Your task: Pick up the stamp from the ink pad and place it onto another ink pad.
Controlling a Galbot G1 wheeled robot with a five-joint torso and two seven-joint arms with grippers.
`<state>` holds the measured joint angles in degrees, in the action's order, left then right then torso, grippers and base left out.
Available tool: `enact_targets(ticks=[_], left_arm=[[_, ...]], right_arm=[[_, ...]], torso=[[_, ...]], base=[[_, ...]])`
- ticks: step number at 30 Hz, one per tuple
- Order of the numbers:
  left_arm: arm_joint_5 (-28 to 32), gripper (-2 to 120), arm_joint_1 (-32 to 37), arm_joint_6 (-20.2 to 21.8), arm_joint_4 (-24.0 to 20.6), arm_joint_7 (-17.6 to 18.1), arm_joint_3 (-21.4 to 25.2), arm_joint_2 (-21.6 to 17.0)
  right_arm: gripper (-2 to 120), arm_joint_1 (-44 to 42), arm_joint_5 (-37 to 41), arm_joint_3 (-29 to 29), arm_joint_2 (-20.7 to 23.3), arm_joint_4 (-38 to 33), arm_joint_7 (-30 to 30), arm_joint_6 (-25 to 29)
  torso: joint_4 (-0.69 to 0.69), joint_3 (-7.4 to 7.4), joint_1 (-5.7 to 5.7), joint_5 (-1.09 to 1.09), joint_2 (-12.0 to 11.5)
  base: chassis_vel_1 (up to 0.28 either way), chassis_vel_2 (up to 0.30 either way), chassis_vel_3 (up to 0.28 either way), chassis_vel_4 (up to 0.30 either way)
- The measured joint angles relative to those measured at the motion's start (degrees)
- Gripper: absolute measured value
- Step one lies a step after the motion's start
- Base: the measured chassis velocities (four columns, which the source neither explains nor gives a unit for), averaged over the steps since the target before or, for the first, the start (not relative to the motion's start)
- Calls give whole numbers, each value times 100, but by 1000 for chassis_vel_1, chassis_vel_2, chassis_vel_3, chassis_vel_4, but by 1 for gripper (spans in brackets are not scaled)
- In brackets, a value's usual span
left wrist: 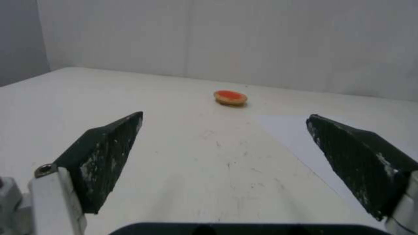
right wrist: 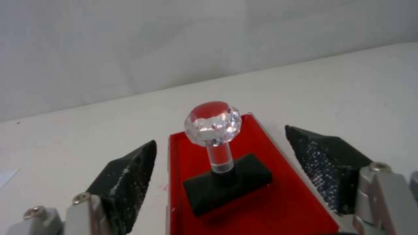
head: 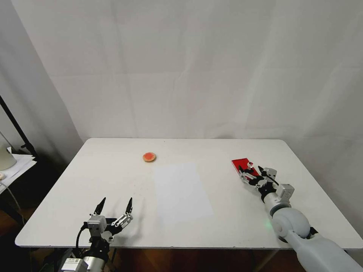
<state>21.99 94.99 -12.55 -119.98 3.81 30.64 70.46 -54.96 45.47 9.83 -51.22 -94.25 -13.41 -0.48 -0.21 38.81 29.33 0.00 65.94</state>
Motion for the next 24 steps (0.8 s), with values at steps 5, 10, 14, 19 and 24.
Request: enact_targets(ticks=[5, 10, 14, 19, 24], left_arm=[[0, 100, 0, 0, 0, 0, 0, 0], [0, 100, 0, 0, 0, 0, 0, 0], [0, 100, 0, 0, 0, 0, 0, 0], [0, 100, 0, 0, 0, 0, 0, 0], [0, 100, 0, 0, 0, 0, 0, 0]], right_arm=[[63, 29, -24, -24, -28, 40, -25, 0], [47, 45, 5, -27, -29, 34, -73, -25], [32, 45, 20, -31, -27, 33, -100, -46], [11, -8, 20, -33, -26, 16, -111, -54], [10, -26, 17, -44, -25, 12, -118, -62]], torso=[[0, 0, 0, 0, 0], [0, 0, 0, 0, 0], [0, 0, 0, 0, 0], [0, -1, -1, -1, 1], [0, -1, -1, -1, 1]], base=[[0, 0, 0, 0], [0, 0, 0, 0], [0, 0, 0, 0], [0, 0, 0, 0], [0, 0, 0, 0]])
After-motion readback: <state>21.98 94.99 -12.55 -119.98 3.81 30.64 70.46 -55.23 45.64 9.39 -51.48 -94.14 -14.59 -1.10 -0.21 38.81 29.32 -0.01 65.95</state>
